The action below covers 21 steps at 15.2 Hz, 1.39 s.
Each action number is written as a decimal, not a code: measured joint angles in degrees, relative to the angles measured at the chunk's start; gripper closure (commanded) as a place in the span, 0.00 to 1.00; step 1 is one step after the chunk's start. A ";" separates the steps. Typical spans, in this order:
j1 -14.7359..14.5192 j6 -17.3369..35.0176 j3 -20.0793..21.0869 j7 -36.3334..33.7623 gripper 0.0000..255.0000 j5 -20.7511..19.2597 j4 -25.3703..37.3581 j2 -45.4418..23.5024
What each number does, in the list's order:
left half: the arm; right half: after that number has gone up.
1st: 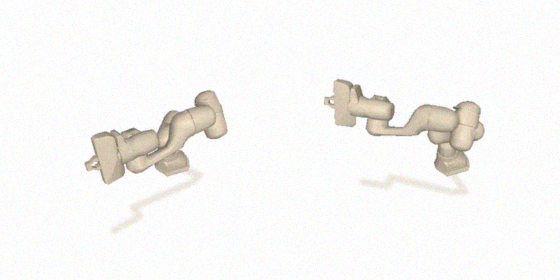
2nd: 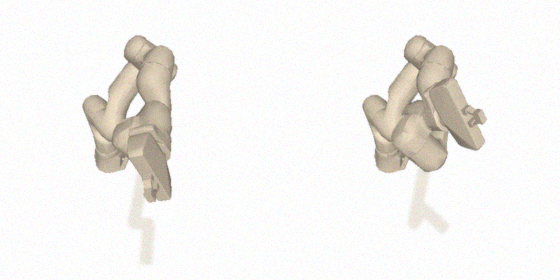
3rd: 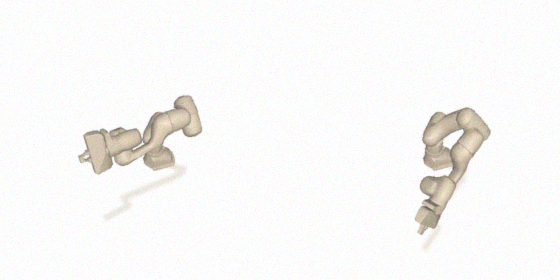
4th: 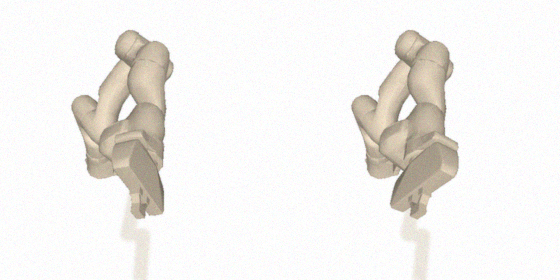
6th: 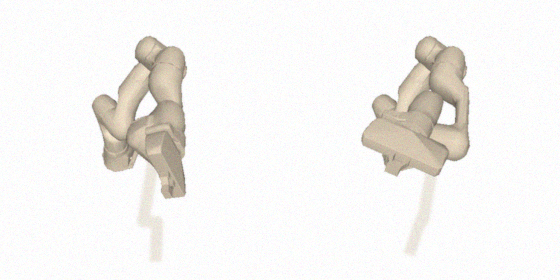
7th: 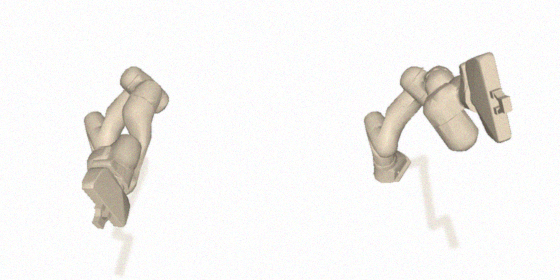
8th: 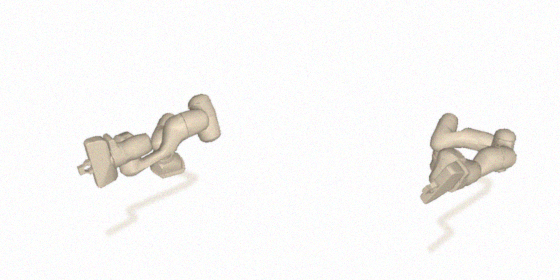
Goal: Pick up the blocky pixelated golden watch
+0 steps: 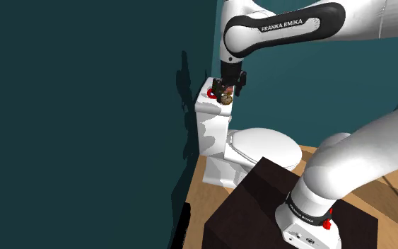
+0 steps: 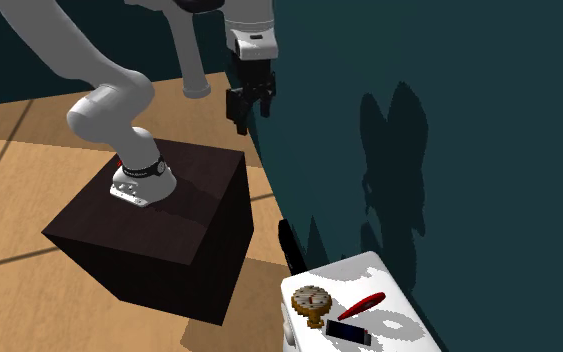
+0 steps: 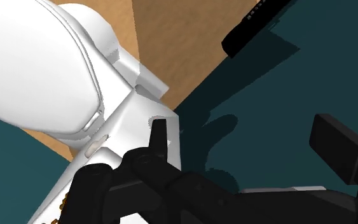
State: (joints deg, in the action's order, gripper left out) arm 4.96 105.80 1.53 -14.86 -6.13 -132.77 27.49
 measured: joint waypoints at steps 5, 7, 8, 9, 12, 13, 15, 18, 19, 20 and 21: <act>3.17 5.86 -1.56 -5.79 0.00 -0.12 4.36 -9.05; 4.35 7.45 -2.36 -7.85 0.00 -0.04 7.13 -12.92; 4.75 8.41 -2.53 -9.23 0.00 0.09 8.61 -15.12; 5.15 9.26 -2.76 -10.57 0.00 0.21 9.64 -16.79; 6.83 11.54 -4.28 -13.20 0.00 0.68 13.74 -22.43; 7.26 12.11 -4.67 -14.28 0.00 0.91 15.10 -24.12; 8.06 13.03 -5.44 -16.43 0.00 1.42 17.71 -27.19; 9.37 14.45 -6.73 -19.33 0.00 2.47 22.02 -32.21; 9.86 14.39 -7.21 -20.10 0.00 2.94 24.13 -34.06; 10.32 15.04 -7.67 -21.01 0.00 3.30 24.73 -35.09; 10.86 15.21 -8.17 -21.77 0.00 3.76 26.11 -36.41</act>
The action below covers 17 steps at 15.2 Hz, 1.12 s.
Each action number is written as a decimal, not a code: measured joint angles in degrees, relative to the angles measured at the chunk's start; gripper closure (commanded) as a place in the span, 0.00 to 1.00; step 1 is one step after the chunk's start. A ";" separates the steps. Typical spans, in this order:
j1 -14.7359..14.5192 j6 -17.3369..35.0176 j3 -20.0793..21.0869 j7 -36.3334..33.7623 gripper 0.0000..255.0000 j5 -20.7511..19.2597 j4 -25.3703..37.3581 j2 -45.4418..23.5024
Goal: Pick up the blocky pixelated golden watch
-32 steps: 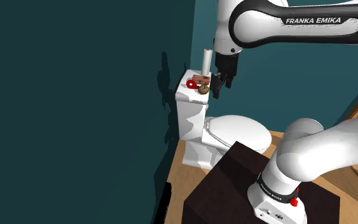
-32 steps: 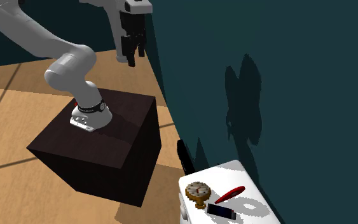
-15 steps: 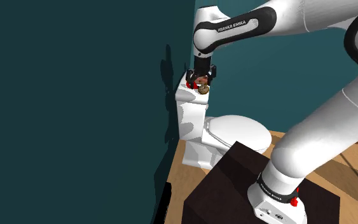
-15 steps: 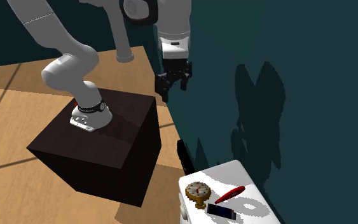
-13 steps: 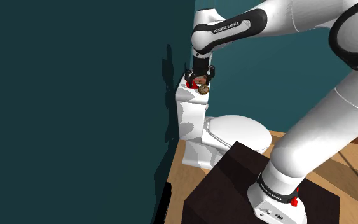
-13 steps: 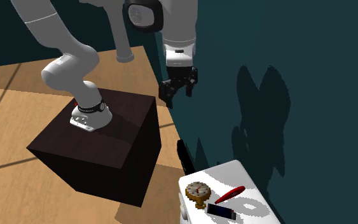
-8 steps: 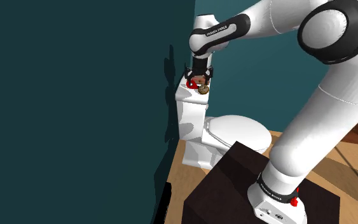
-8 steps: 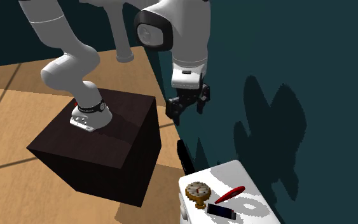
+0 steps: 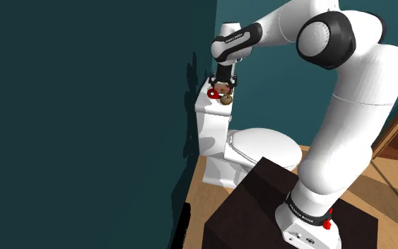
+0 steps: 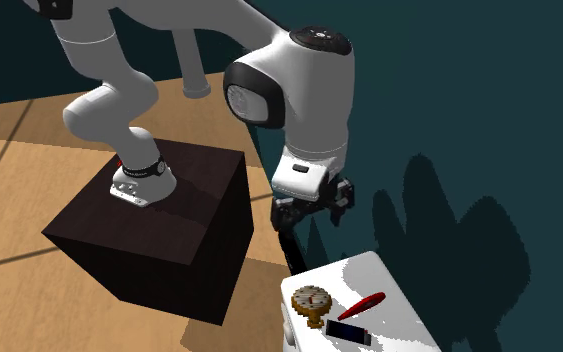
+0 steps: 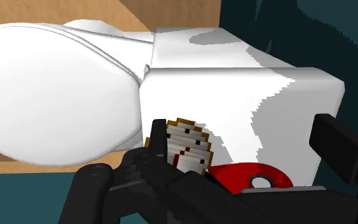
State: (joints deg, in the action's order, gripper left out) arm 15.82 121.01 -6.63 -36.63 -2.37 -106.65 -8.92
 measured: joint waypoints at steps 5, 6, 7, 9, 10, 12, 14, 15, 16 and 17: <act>3.02 1.10 -2.39 -3.38 0.00 2.98 8.19 -8.22; 3.61 1.27 -2.79 -4.13 0.00 3.58 9.60 -9.64; 4.31 1.50 -3.25 -4.73 0.00 4.21 10.74 -10.83; 5.53 2.07 -3.99 -6.34 0.00 5.51 13.40 -13.74; 6.00 1.94 -4.26 -6.81 0.00 5.95 14.57 -14.71; 6.43 2.67 -4.42 -7.04 0.00 6.39 14.92 -15.69; 6.45 3.92 -4.39 -7.18 0.00 6.55 14.17 -16.18; 6.49 4.50 -4.33 -7.20 0.00 6.68 14.25 -16.83; 6.61 5.16 -4.30 -7.03 0.00 6.80 13.93 -17.18; 6.61 5.91 -4.26 -7.04 0.00 6.88 13.56 -17.58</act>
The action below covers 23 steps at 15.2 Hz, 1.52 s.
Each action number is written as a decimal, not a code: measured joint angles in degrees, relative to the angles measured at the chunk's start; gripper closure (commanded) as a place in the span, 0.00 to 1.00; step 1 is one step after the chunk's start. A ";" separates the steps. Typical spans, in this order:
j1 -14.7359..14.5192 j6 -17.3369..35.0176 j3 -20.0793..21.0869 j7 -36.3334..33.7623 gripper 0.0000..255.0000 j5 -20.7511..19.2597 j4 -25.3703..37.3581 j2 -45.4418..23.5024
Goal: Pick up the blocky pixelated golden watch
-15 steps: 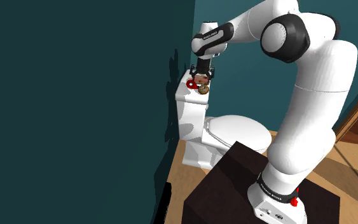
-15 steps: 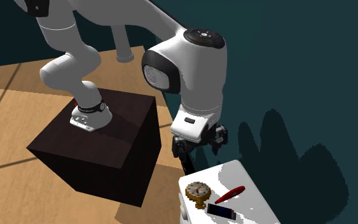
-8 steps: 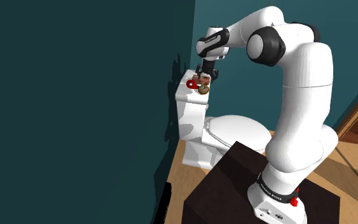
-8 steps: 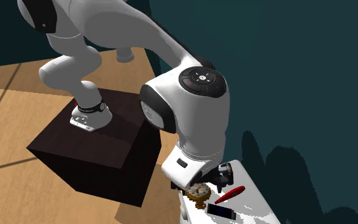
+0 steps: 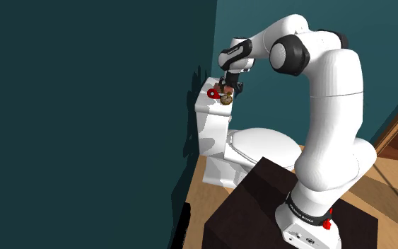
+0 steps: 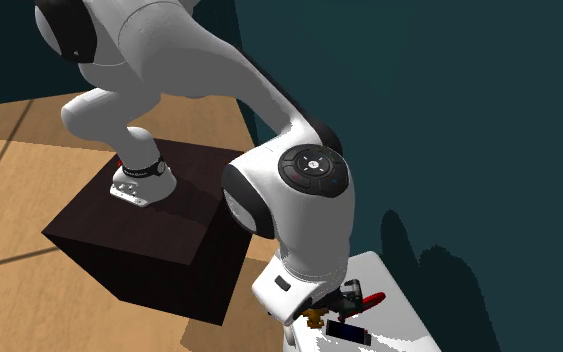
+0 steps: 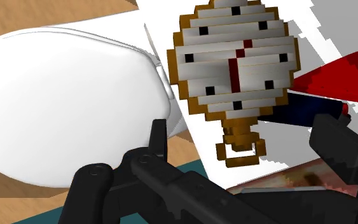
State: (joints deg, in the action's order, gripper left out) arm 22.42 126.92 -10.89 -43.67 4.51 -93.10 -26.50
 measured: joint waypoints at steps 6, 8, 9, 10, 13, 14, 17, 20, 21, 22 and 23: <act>0.02 0.99 0.02 0.04 1.00 0.07 -0.60 -0.28; 0.04 1.04 0.02 0.06 1.00 0.08 -0.59 -0.30; 0.04 1.05 0.02 0.06 1.00 0.09 -0.57 -0.31; 0.04 1.07 0.02 0.07 1.00 0.09 -0.56 -0.33; 0.03 0.70 0.02 0.08 1.00 0.06 -0.47 -0.13; 0.04 0.20 -0.02 0.07 1.00 0.01 -0.22 0.09; -0.06 -1.47 -0.13 -0.06 1.00 -0.22 0.46 1.07; -0.01 -3.48 -0.23 -0.08 1.00 -0.36 1.94 1.64; -0.04 -4.19 -0.27 -0.13 1.00 -0.44 2.32 1.96; -0.11 -4.92 -0.29 -0.24 1.00 -0.53 2.78 2.22; -0.11 -5.56 -0.32 -0.25 1.00 -0.59 3.13 2.51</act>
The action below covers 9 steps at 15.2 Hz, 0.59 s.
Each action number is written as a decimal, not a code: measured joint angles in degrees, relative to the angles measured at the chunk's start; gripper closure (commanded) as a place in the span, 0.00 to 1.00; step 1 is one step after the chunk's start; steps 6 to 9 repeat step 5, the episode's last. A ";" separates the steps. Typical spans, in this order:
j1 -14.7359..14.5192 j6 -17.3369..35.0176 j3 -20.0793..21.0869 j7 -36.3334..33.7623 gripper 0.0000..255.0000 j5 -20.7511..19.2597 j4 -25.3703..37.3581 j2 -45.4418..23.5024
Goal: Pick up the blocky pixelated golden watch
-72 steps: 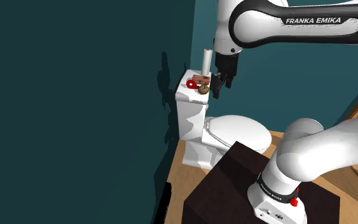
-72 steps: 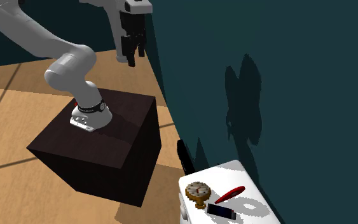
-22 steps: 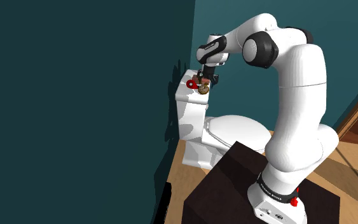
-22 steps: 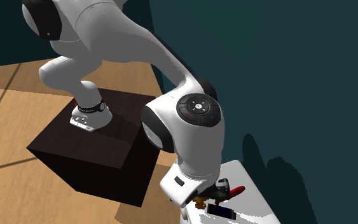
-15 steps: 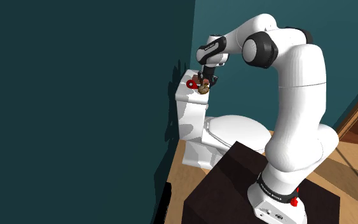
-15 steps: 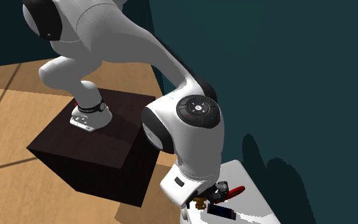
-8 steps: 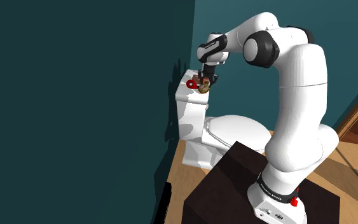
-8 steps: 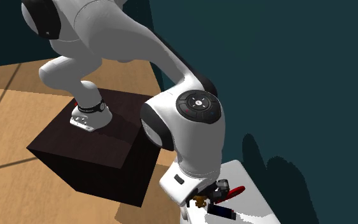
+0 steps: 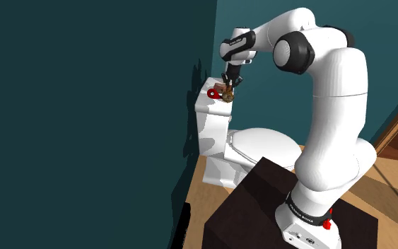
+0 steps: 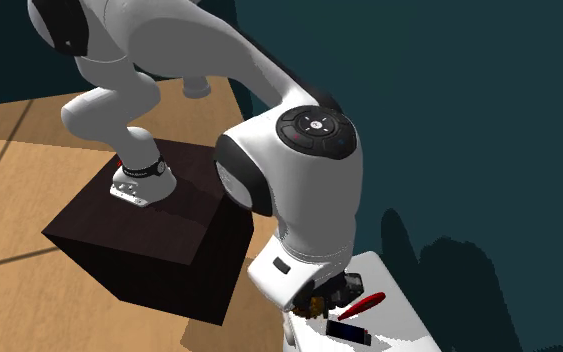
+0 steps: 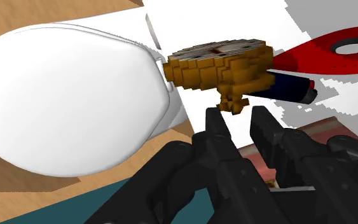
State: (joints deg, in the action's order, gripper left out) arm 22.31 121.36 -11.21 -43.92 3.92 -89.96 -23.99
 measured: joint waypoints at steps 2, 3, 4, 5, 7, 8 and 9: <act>-0.03 -1.27 -0.03 -0.11 1.00 -0.08 1.05 0.24; -0.06 -1.88 -0.05 -0.15 1.00 -0.14 1.40 0.49; -0.04 -2.57 -0.06 -0.18 1.00 -0.16 2.12 0.46; -0.03 -3.02 -0.09 -0.15 1.00 -0.20 2.31 0.72; -0.03 -3.02 -0.09 -0.15 1.00 -0.20 2.31 0.72; -0.03 -3.02 -0.09 -0.15 1.00 -0.20 2.31 0.72; -0.03 -3.02 -0.09 -0.15 1.00 -0.20 2.31 0.72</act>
